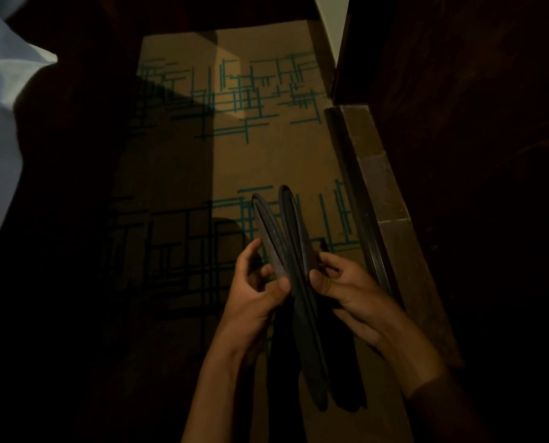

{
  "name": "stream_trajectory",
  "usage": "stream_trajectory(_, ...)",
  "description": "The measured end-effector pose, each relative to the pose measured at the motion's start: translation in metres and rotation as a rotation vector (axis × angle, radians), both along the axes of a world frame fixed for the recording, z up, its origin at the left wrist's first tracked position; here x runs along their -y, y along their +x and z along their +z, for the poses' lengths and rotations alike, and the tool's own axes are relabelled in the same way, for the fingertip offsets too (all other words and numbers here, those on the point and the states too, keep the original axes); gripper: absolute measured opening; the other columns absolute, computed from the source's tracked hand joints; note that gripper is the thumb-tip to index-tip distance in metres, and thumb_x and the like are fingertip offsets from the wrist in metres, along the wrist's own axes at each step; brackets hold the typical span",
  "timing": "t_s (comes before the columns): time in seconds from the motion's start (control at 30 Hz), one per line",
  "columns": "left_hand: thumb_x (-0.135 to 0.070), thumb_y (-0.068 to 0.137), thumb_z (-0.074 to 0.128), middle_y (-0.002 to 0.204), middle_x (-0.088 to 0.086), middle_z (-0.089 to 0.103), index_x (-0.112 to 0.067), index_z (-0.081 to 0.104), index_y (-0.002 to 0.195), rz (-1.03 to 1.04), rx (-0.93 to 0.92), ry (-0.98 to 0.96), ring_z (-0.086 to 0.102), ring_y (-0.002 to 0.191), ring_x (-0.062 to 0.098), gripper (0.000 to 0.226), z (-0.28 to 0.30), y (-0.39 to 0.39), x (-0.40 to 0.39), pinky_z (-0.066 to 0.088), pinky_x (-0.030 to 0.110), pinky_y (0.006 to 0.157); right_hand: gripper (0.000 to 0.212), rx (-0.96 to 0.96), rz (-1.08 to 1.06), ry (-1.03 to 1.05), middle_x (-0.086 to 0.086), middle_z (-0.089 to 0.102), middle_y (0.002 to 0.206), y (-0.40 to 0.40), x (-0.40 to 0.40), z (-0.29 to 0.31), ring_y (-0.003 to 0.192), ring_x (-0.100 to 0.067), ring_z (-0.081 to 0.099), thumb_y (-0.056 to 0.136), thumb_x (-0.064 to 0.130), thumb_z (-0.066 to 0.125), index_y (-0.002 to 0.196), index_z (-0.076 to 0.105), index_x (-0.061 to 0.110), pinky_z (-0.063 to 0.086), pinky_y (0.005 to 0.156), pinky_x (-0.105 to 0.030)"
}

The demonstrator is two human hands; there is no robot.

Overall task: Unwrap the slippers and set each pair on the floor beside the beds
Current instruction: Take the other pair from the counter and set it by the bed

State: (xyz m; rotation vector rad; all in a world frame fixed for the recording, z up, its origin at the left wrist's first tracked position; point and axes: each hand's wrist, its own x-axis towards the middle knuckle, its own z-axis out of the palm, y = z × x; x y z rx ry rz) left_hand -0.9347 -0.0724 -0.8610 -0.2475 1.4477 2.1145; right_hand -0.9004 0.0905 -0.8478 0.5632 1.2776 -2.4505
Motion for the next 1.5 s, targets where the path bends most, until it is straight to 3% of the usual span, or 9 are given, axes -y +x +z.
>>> stream_trajectory(0.1, -0.019, 0.054, 0.092, 0.123, 0.022, 0.067, -0.027, 0.039, 0.144, 0.096, 0.022, 0.014, 0.069, 0.105, 0.032, 0.104, -0.001, -0.001, 0.004, 0.057, 0.045, 0.086, 0.086, 0.042, -0.129, 0.006, -0.018, 0.073, 0.112, -0.003, -0.007, -0.001, 0.099, -0.027, 0.072, 0.046, 0.026, 0.094, 0.120, 0.058, 0.003, 0.061, 0.082, -0.033)
stream_trajectory(0.27, 0.012, 0.077, 0.065, 0.119, 0.016, 0.068, -0.017, 0.039, 0.142, 0.260, 0.070, 0.037, 0.073, 0.096, 0.020, 0.076, -0.006, -0.010, 0.019, 0.061, 0.032, 0.073, 0.039, 0.020, -0.250, 0.139, -0.008, 0.078, 0.088, -0.007, -0.025, 0.005, 0.081, -0.019, 0.075, 0.071, 0.004, 0.072, 0.107, 0.059, 0.010, 0.062, 0.067, -0.026)
stream_trajectory(0.53, 0.008, 0.089, 0.060, 0.124, 0.025, 0.065, 0.004, 0.049, 0.132, 0.311, 0.134, -0.217, 0.068, 0.097, 0.031, 0.045, -0.008, -0.017, 0.034, 0.055, 0.039, 0.086, 0.024, 0.103, -0.209, 0.411, -0.018, 0.073, 0.108, -0.004, -0.034, 0.003, 0.097, -0.033, 0.072, 0.092, 0.001, 0.060, 0.113, 0.057, 0.013, 0.059, 0.081, -0.045)
stream_trajectory(0.77, 0.006, 0.092, 0.055, 0.094, 0.008, 0.071, -0.005, 0.063, 0.109, 0.321, 0.106, -0.293, 0.072, 0.069, 0.013, 0.021, -0.006, -0.032, 0.039, 0.058, 0.021, 0.058, 0.023, 0.218, -0.272, 0.448, -0.016, 0.071, 0.112, 0.000, -0.035, -0.012, 0.099, -0.031, 0.071, 0.091, 0.008, 0.065, 0.113, 0.060, 0.010, 0.058, 0.081, -0.043)
stream_trajectory(0.9, 0.006, 0.093, 0.055, 0.106, 0.011, 0.066, 0.001, 0.055, 0.126, 0.275, 0.000, -0.505, 0.067, 0.085, 0.020, 0.034, -0.001, -0.057, 0.037, 0.054, 0.023, 0.067, 0.015, 0.276, -0.338, 0.287, -0.019, 0.070, 0.110, 0.013, -0.028, -0.024, 0.096, -0.029, 0.069, 0.091, -0.001, 0.059, 0.102, 0.062, 0.008, 0.056, 0.076, -0.039)
stream_trajectory(1.03, 0.005, 0.091, 0.060, 0.090, 0.005, 0.063, -0.003, 0.057, 0.120, 0.160, -0.098, -0.638, 0.058, 0.074, 0.010, 0.030, 0.003, -0.086, 0.028, 0.050, 0.016, 0.061, 0.019, 0.339, -0.365, 0.093, -0.025, 0.066, 0.118, 0.031, -0.009, -0.036, 0.099, -0.031, 0.068, 0.090, -0.009, 0.054, 0.095, 0.061, 0.007, 0.056, 0.078, -0.042)
stream_trajectory(1.23, 0.011, 0.090, 0.055, 0.082, 0.007, 0.064, 0.001, 0.064, 0.111, -0.164, -0.281, -0.839, 0.060, 0.079, 0.014, 0.025, -0.014, -0.135, 0.017, 0.041, 0.004, 0.052, 0.077, 0.545, -0.544, -0.120, -0.023, 0.039, 0.150, 0.057, 0.031, -0.053, 0.128, -0.041, 0.050, 0.088, -0.014, 0.056, 0.152, 0.025, 0.016, 0.048, 0.089, -0.047)
stream_trajectory(1.33, 0.012, 0.089, 0.055, 0.067, -0.001, 0.064, -0.007, 0.064, 0.109, -0.281, -0.323, -0.883, 0.056, 0.047, -0.007, 0.028, -0.025, -0.150, 0.011, 0.041, 0.003, 0.047, 0.056, 0.631, -0.569, -0.219, -0.028, 0.053, 0.137, 0.067, 0.051, -0.055, 0.105, -0.037, 0.062, 0.088, -0.016, 0.053, 0.137, 0.041, 0.007, 0.052, 0.080, -0.047)
stream_trajectory(1.5, 0.011, 0.088, 0.059, 0.096, 0.014, 0.065, -0.006, 0.067, 0.119, -0.423, -0.438, -0.939, 0.057, 0.055, -0.005, 0.037, -0.036, -0.158, -0.005, 0.048, 0.020, 0.060, 0.054, 0.782, -0.560, -0.413, -0.027, 0.053, 0.137, 0.072, 0.066, -0.061, 0.090, -0.037, 0.060, 0.090, -0.013, 0.054, 0.139, 0.043, 0.006, 0.052, 0.075, -0.048)
